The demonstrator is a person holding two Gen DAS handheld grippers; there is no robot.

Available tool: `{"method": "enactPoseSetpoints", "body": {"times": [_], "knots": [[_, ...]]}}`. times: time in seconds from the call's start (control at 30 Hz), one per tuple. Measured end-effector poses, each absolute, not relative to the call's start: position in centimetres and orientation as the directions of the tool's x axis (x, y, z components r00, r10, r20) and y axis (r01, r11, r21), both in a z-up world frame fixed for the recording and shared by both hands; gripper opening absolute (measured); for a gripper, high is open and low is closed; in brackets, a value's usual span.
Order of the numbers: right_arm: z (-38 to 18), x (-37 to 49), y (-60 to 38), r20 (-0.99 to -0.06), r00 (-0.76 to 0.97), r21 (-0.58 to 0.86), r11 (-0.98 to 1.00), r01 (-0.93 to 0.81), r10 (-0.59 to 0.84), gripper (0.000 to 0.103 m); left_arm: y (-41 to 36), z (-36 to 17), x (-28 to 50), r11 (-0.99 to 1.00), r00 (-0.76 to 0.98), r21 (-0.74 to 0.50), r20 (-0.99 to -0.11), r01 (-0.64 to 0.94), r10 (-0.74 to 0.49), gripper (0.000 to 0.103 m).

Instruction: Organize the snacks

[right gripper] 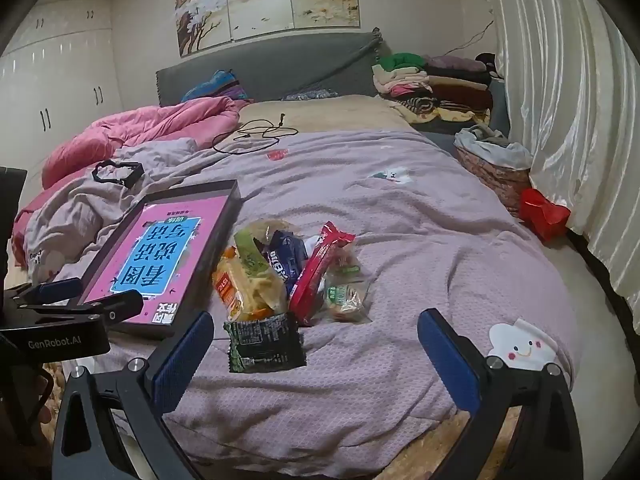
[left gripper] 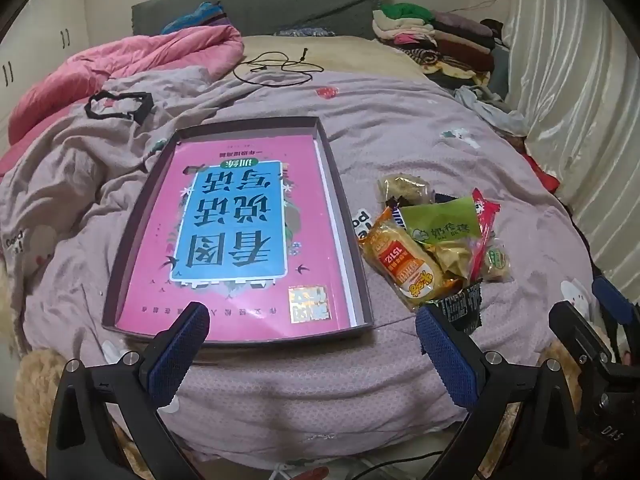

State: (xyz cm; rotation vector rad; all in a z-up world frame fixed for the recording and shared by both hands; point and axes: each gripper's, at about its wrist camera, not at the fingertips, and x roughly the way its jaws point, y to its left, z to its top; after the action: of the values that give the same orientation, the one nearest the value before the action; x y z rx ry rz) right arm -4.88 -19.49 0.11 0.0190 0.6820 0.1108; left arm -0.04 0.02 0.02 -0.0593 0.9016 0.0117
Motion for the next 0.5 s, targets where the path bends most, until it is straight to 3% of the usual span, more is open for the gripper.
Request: {"method": "enactPoseSetpoints", "body": {"times": [0.5], "knots": [[0.2, -4.8, -19.6, -0.631, 0.767, 0.063, 0.994, -0.094, 0.113, 0.103, -0.1, -0.2, 0.0, 0.997, 0.613, -0.071, -0.789, -0.023, -0.042, 0.103]]}}
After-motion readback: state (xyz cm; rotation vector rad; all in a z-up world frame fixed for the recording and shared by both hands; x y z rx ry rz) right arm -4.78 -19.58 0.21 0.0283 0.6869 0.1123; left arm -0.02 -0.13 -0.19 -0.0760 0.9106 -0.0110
